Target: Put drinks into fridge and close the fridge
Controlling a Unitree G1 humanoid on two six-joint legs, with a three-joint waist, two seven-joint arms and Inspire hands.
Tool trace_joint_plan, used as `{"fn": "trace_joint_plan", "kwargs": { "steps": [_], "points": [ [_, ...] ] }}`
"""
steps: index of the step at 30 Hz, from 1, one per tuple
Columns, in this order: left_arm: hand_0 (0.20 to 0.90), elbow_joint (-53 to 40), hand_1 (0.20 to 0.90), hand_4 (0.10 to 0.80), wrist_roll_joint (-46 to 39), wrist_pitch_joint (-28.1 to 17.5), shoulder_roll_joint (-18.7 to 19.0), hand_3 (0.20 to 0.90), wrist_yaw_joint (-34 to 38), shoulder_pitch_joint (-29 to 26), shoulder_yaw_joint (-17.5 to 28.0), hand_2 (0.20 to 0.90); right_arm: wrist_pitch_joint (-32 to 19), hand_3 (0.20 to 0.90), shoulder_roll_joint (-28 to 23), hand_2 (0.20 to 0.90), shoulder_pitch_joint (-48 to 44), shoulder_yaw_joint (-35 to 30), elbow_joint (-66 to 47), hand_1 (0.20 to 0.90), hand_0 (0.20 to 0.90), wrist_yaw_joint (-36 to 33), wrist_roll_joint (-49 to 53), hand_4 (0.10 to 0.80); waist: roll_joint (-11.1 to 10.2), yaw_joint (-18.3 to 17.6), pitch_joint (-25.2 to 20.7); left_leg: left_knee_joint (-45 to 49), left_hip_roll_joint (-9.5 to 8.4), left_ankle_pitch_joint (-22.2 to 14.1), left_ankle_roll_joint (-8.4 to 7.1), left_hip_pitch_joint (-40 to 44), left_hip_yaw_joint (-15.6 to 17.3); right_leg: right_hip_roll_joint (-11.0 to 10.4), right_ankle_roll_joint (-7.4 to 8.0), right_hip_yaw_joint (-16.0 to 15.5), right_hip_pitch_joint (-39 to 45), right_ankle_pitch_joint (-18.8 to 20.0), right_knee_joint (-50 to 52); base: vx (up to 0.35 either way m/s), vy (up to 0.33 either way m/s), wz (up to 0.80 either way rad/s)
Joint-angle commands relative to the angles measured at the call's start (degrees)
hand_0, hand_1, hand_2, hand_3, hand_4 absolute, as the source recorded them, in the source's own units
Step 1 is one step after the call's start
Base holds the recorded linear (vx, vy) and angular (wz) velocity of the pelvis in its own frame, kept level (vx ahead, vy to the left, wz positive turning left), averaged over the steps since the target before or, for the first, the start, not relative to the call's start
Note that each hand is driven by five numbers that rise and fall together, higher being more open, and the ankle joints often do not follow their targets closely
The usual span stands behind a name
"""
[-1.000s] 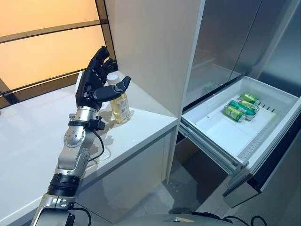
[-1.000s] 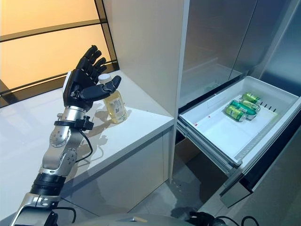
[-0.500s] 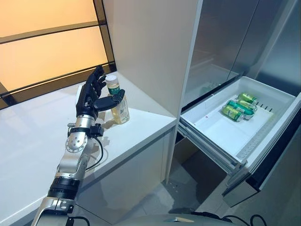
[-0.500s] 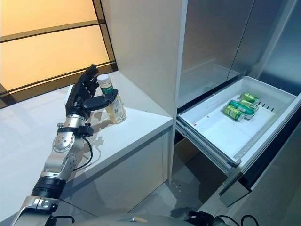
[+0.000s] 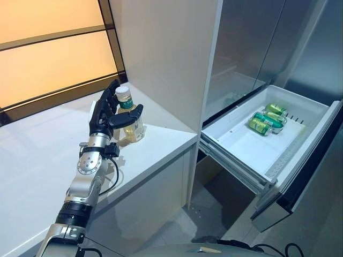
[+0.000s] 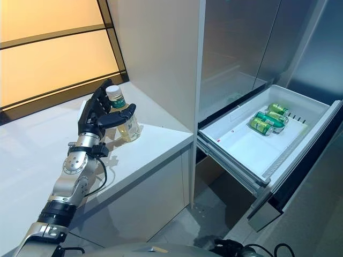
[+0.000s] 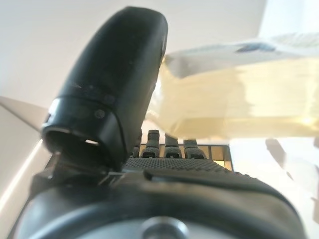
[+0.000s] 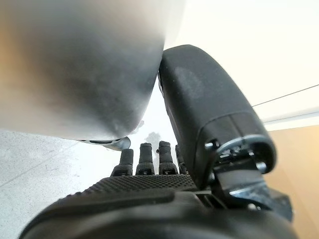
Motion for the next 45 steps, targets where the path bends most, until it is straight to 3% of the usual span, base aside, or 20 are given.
{"fn": "trace_joint_plan", "kwargs": {
  "steps": [1,17,18,20,21,22,29,37,40,45],
  "points": [
    [0.9,-0.68,0.9,0.8,1.33,-3.92,1.34,0.9,-0.16,-5.46,2.3,0.9,0.2,0.9,0.87,0.9,-0.07,1.51,1.18,0.9,0.9,1.57,-1.91,0.8,-1.34,-0.07,-1.21,0.41,-1.54,-5.4,1.62,1.61,4.64,-1.28,2.49,3.73,-0.59,1.31,0.25,0.0,0.0,0.0],
    [0.9,-0.87,0.9,0.8,-0.06,-4.87,0.93,0.9,0.34,-5.23,3.0,0.9,1.65,0.9,0.73,0.9,0.72,1.99,-1.4,0.9,0.9,1.32,-2.21,0.8,-1.41,-0.53,-0.91,0.41,-1.52,-5.34,1.65,1.6,4.64,-1.16,2.47,4.07,-0.69,1.39,0.25,0.0,0.0,0.0],
    [0.608,-0.71,0.608,0.46,-0.19,-5.07,0.8,0.56,0.47,-5.22,3.01,0.608,1.64,0.9,0.74,0.9,0.67,2.0,-1.36,0.9,0.9,1.33,-2.17,0.8,-1.42,-0.52,-0.91,0.41,-1.52,-5.34,1.65,1.6,4.62,-1.15,2.45,4.08,-0.69,1.4,0.25,0.0,0.0,0.0],
    [0.535,-0.49,0.535,0.375,-0.62,-5.63,0.56,0.475,0.47,-5.21,3.08,0.535,1.61,0.9,0.82,0.9,0.6,2.02,-1.29,0.9,0.9,1.29,-2.11,0.8,-1.44,-0.5,-0.94,0.41,-1.52,-5.35,1.66,1.6,4.59,-1.15,2.42,4.1,-0.67,1.36,0.25,0.0,0.0,0.0],
    [0.354,-0.54,0.354,0.163,-0.66,-5.9,0.21,0.263,0.57,-5.24,3.16,0.354,1.72,0.9,0.91,0.9,0.46,2.1,-1.3,0.9,0.9,1.23,-2.07,0.8,-1.46,-0.48,-0.95,0.41,-1.49,-5.36,1.63,1.59,4.62,-1.16,2.41,4.1,-0.67,1.35,0.25,0.0,0.0,0.0],
    [0.3,-0.69,0.3,0.1,-0.57,-5.87,0.02,0.2,0.7,-5.14,3.24,0.3,1.71,0.9,0.94,0.9,0.47,2.11,-1.37,0.9,0.9,1.22,-2.11,0.8,-1.45,-0.48,-0.96,0.41,-1.46,-5.37,1.61,1.59,4.65,-1.17,2.4,4.08,-0.67,1.36,0.25,0.0,0.0,0.0],
    [0.3,-0.93,0.3,0.1,0.42,-5.66,-0.46,0.2,0.83,-4.86,2.96,0.3,0.66,0.9,1.16,0.9,0.25,2.52,-2.69,0.9,0.9,1.29,-1.44,0.8,-1.35,-0.33,-0.91,0.41,-1.52,-5.31,1.61,1.52,4.35,-1.17,2.38,4.04,-0.69,1.38,0.25,0.0,0.0,0.0],
    [0.3,-1.9,0.3,0.1,3.55,-6.35,0.69,0.2,1.86,-4.85,1.11,0.3,-1.64,0.9,1.28,0.9,-0.8,4.02,-15.03,0.9,0.9,4.23,6.17,0.8,-1.07,-0.25,-0.61,0.41,-1.61,-5.1,1.64,1.51,3.97,-1.25,2.31,3.78,-0.67,1.56,0.25,0.0,0.0,0.0],
    [0.3,-3.47,0.3,0.1,-8.72,-7.89,-0.94,0.2,-2.51,-4.58,1.46,0.3,-3.5,0.9,1.6,0.9,0.08,5.93,-26.28,0.9,0.9,7.97,7.45,0.8,-1.18,-0.59,-0.4,0.41,-1.69,-4.88,1.66,1.32,3.88,-1.43,2.45,3.56,-0.83,1.61,0.25,0.0,0.0,0.0],
    [0.3,-11.8,0.3,0.1,-16.46,-10.54,-3.9,0.2,-8.51,-3.21,2.17,0.3,-0.84,0.9,1.46,0.9,1.59,6.87,-45.03,0.9,0.9,10.74,11.36,0.8,-1.6,-1.23,-0.07,0.41,-1.62,-4.54,1.42,0.97,3.68,-1.6,2.57,3.47,-1.11,1.64,0.25,-0.007,-0.004,0.0]
  ]
}}
